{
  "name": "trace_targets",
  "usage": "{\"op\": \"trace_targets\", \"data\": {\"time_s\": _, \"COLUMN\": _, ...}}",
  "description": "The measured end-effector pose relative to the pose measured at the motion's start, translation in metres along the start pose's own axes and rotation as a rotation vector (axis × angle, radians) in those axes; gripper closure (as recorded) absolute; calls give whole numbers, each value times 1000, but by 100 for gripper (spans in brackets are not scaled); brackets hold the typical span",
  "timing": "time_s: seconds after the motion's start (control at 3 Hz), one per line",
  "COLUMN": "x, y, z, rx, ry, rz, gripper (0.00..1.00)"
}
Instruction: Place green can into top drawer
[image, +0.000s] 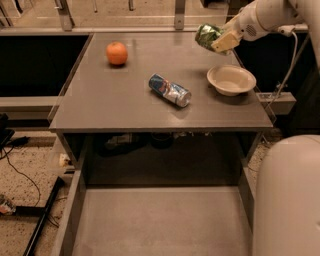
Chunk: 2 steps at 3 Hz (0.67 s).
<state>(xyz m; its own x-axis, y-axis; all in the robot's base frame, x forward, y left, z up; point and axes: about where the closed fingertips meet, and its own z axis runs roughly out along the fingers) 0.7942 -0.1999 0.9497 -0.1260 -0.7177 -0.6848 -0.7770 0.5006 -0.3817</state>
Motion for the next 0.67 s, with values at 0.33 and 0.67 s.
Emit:
{"op": "trace_targets", "data": {"time_s": 0.33, "x": -14, "y": -15, "z": -91, "rx": 175, "ry": -66, "rz": -30, "gripper": 100}}
{"op": "trace_targets", "data": {"time_s": 0.67, "x": -39, "y": -5, "z": -183, "rx": 339, "ry": -139, "rz": -68, "gripper": 100}}
